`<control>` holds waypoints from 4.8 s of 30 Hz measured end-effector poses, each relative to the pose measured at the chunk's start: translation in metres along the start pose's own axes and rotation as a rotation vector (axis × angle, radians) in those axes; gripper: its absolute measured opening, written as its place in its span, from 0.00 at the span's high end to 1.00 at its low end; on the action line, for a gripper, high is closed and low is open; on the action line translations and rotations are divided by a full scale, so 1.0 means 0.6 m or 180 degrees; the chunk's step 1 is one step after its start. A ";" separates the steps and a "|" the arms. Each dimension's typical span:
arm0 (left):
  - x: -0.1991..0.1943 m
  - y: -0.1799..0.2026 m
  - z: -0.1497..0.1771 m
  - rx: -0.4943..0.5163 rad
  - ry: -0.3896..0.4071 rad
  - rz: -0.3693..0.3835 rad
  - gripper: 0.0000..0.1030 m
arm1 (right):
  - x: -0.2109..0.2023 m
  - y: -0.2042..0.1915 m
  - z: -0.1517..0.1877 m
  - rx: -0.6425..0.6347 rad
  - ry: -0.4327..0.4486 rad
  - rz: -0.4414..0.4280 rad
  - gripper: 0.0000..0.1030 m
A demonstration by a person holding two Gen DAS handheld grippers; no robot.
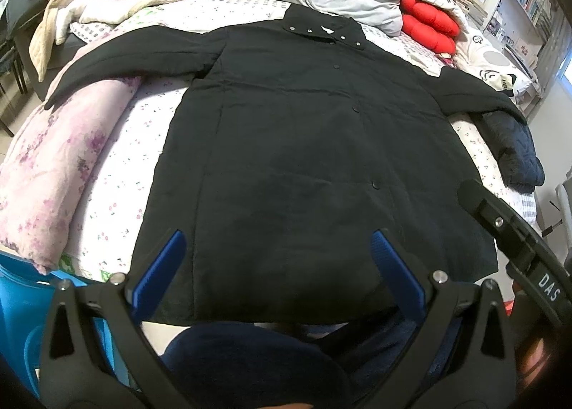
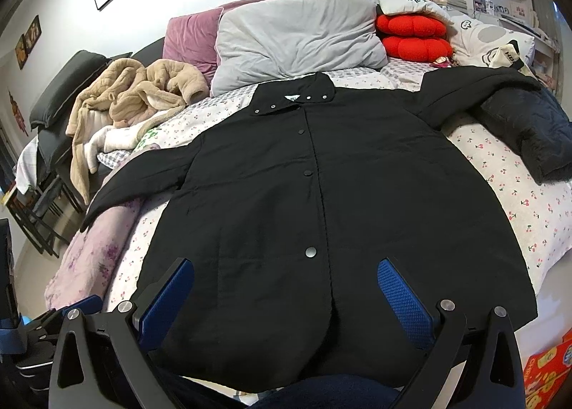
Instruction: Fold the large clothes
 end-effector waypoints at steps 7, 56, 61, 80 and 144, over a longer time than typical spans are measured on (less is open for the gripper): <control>0.002 0.000 -0.001 -0.0008 -0.0013 0.0010 0.00 | 0.000 0.000 0.001 0.0001 0.0001 0.0002 0.00; 0.080 0.001 -0.316 -0.0505 -0.0285 0.0192 0.00 | 0.052 0.605 -0.390 0.1562 0.0916 0.0085 0.00; 0.150 -0.015 -0.306 -0.0511 -0.0317 0.0018 0.00 | 0.089 0.701 -0.428 0.2085 0.0691 0.0347 0.00; 0.224 -0.101 -0.321 -0.0972 -0.0611 0.0131 0.00 | 0.035 0.601 -0.573 0.1506 0.1398 0.0684 0.93; 0.189 -0.611 -0.318 -0.3196 0.0426 -0.0370 0.47 | 0.280 -0.210 -0.262 -0.0708 -0.1426 -0.0982 0.26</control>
Point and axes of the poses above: each gripper's, at about its wrist camera, not at the fingertips, and x roughly the way its jaws point, y to its right, z to its underside, the point moved 3 cm from there along x, roughly the way its jaws point, and after that the axes turned 7 degrees about -y, right-handed, at the moved point
